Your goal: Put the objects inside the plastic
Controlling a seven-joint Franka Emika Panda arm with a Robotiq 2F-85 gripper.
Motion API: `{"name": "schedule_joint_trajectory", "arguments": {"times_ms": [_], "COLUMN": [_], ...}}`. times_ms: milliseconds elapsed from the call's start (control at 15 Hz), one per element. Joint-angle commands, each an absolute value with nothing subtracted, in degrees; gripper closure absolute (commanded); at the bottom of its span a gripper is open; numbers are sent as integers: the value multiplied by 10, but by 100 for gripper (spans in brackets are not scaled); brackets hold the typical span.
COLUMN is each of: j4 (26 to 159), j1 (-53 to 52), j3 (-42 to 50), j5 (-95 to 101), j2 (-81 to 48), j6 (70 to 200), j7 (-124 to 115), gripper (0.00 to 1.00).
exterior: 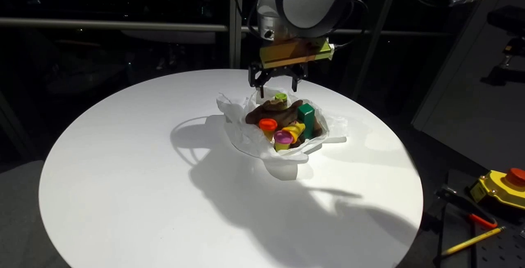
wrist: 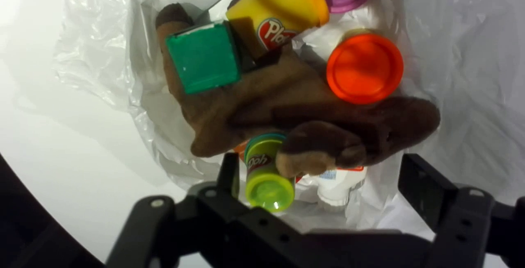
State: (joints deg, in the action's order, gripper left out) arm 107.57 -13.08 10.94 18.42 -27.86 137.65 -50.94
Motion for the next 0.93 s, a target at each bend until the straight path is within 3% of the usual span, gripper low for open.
{"name": "schedule_joint_trajectory", "arguments": {"times_ms": [0,867], "j4": [1114,1457], "j1": [-145,-33], "j3": [124,104], "j5": [218,278], "j2": [-223,10], "j6": [1378,1536], "j7": [-588,-634], "gripper": [0,0]}}
